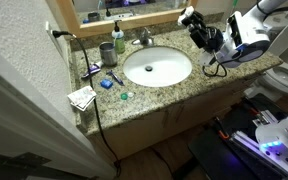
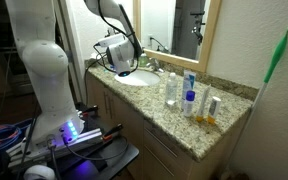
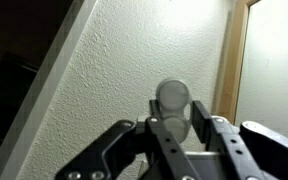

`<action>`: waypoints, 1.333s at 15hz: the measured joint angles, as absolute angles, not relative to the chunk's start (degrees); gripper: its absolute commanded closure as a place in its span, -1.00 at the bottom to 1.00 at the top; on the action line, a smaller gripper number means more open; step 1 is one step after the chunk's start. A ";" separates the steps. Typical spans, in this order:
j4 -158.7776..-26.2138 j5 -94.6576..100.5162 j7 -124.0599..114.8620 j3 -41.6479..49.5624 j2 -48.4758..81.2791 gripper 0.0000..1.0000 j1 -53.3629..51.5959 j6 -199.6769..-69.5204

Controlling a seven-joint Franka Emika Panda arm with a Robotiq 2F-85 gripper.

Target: Empty the liquid contents in the white object.

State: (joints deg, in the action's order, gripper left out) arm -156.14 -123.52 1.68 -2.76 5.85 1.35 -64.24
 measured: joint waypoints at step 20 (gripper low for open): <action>-155.08 -136.67 -22.00 -4.78 7.64 0.79 -3.20 -81.79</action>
